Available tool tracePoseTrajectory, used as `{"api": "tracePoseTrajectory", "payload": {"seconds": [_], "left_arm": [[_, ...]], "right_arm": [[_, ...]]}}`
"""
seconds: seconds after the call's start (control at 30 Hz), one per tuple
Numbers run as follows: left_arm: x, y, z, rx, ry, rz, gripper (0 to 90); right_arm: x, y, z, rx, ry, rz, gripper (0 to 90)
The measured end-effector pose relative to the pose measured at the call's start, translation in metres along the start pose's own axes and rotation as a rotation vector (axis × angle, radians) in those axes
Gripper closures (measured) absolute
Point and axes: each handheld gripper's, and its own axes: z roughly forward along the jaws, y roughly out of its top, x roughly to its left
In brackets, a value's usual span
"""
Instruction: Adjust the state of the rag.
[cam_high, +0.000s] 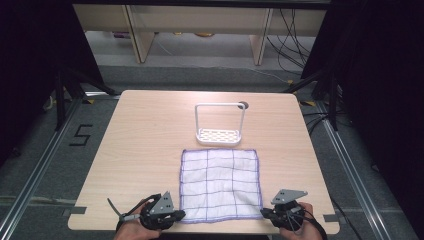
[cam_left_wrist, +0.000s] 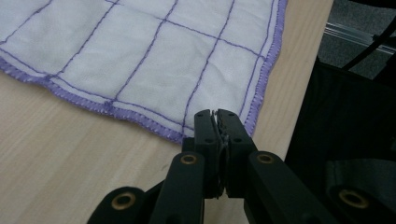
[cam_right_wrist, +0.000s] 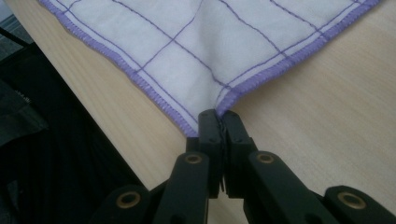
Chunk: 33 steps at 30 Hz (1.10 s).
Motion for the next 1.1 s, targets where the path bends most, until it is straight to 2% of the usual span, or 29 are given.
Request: {"api": "tracePoseTrajectory", "payload": {"seconds": [0.03,0.13,0.17,0.2,0.23,0.3,0.33,0.37,0.4,0.43,0.5,0.53,0.57,0.6,0.67,0.7,0.73,0.77,0.8,0.83,0.87,0.93,0.97,1.0,1.03,1.07,1.1], "left_arm": [[-0.001,0.0,0.001,-0.019,0.013,-0.027,84.5],[0.004,0.0,-0.003,-0.052,-0.004,-0.114,65.2],[0.009,0.002,-0.006,-0.085,0.009,-0.143,59.0],[0.013,0.003,-0.008,-0.111,0.013,-0.179,54.9],[0.022,0.007,-0.013,-0.143,0.029,-0.199,52.9],[0.039,0.016,-0.016,-0.202,0.09,-0.264,48.7],[0.047,0.02,-0.016,-0.215,0.113,-0.281,48.2],[0.061,0.026,-0.017,-0.21,0.139,-0.279,48.2],[0.072,0.031,-0.016,-0.208,0.158,-0.281,47.7],[0.083,0.036,-0.014,-0.217,0.184,-0.295,46.5],[0.102,0.043,-0.006,-0.216,0.216,-0.338,43.6],[0.111,0.045,-0.003,-0.196,0.229,-0.341,42.6],[0.12,0.047,0.001,-0.189,0.242,-0.343,42.5],[0.127,0.048,0.005,-0.175,0.254,-0.345,42.2],[0.146,0.051,0.018,-0.156,0.24,-0.383,42.0],[0.146,0.051,0.018,-0.156,0.24,-0.383,40.8],[0.151,0.052,0.021,-0.152,0.241,-0.381,40.8],[0.151,0.052,0.021,-0.152,0.241,-0.381,41.0],[0.155,0.053,0.026,-0.146,0.242,-0.389,40.9],[0.159,0.055,0.032,-0.13,0.254,-0.385,41.0],[0.16,0.055,0.035,-0.126,0.262,-0.387,41.4],[0.163,0.056,0.039,-0.136,0.243,-0.393,41.7],[0.166,0.057,0.041,-0.134,0.232,-0.39,41.7],[0.166,0.058,0.042,-0.131,0.236,-0.405,41.7],[0.168,0.058,0.043,-0.131,0.218,-0.408,42.4],[0.168,0.058,0.045,-0.138,0.225,-0.409,42.8],[0.168,0.058,0.047,-0.12,0.232,-0.4,43.2]], "right_arm": [[0.0,-0.001,0.0,-0.006,0.005,-0.003,87.8],[0.0,0.0,-0.001,-0.03,0.004,0.064,71.8],[0.0,0.001,-0.003,-0.035,-0.006,0.089,65.0],[-0.006,0.004,-0.004,-0.07,-0.034,0.079,57.1],[-0.009,0.007,-0.005,-0.094,-0.053,0.079,54.3],[-0.024,0.017,-0.009,-0.165,-0.089,0.079,47.4],[-0.03,0.022,-0.009,-0.216,-0.077,0.136,46.9],[-0.036,0.027,-0.008,-0.244,-0.068,0.164,46.7],[-0.048,0.034,-0.006,-0.258,-0.069,0.174,46.5],[-0.059,0.042,-0.003,-0.273,-0.089,0.146,46.5],[-0.074,0.056,0.004,-0.266,-0.15,0.135,46.5],[-0.079,0.062,0.008,-0.255,-0.14,0.17,46.5],[-0.089,0.069,0.012,-0.257,-0.142,0.141,46.5],[-0.095,0.075,0.017,-0.25,-0.156,0.137,46.7],[-0.105,0.086,0.028,-0.238,-0.182,0.144,47.0],[-0.105,0.086,0.028,-0.238,-0.182,0.144,47.0],[-0.115,0.093,0.036,-0.219,-0.188,0.129,47.0],[-0.115,0.093,0.036,-0.219,-0.188,0.129,47.0],[-0.122,0.102,0.045,-0.199,-0.192,0.143,48.4],[-0.124,0.105,0.05,-0.191,-0.19,0.16,48.4],[-0.126,0.107,0.053,-0.185,-0.194,0.155,48.4],[-0.129,0.114,0.061,-0.177,-0.193,0.151,48.7],[-0.13,0.117,0.065,-0.161,-0.176,0.158,48.7],[-0.13,0.119,0.071,-0.151,-0.19,0.145,48.7],[-0.13,0.121,0.076,-0.151,-0.198,0.135,48.6],[-0.131,0.122,0.082,-0.15,-0.192,0.129,48.7],[-0.132,0.123,0.085,-0.141,-0.2,0.115,48.7]]}}
